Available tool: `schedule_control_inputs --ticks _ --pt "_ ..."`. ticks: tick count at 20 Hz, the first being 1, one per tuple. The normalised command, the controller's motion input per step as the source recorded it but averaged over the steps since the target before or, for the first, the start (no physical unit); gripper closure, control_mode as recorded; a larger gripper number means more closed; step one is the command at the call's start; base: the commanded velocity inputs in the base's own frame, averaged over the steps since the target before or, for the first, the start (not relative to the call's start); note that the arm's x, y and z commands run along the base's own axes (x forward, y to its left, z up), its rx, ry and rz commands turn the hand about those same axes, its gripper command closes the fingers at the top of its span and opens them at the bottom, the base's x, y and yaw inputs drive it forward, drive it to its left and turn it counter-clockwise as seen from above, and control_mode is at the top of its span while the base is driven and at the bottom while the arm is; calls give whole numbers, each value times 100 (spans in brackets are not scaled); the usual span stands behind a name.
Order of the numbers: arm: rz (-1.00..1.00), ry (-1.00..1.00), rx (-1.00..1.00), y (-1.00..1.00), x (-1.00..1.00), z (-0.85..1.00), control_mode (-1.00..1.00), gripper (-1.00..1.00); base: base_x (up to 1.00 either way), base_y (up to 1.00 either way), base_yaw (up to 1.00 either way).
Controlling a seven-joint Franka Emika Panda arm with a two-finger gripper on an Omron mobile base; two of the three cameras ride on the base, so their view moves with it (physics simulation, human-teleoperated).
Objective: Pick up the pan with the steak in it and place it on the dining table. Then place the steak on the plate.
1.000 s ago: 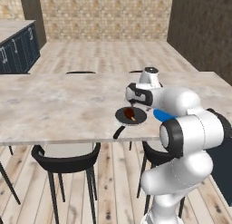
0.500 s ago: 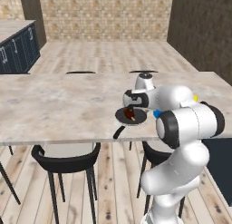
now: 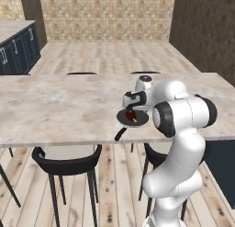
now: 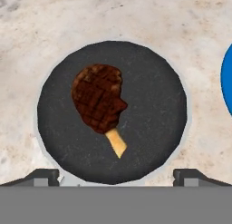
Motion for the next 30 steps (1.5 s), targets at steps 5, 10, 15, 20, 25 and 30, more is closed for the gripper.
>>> schedule_control_inputs --ticks 5,10,15,20,25,30 --pt "4 -1 -3 0 4 -9 -100 -100 0 0 0" --pt "1 0 -2 0 18 -14 -100 -100 0 0 0" --pt "0 0 -3 0 29 -29 -100 -100 0 0 0" --pt "1 0 -1 0 25 -32 -100 -100 0 0 0" --pt "0 -3 0 3 26 -27 -100 -100 0 0 0" --pt "0 -3 0 5 17 -26 -100 -100 0 0 0"
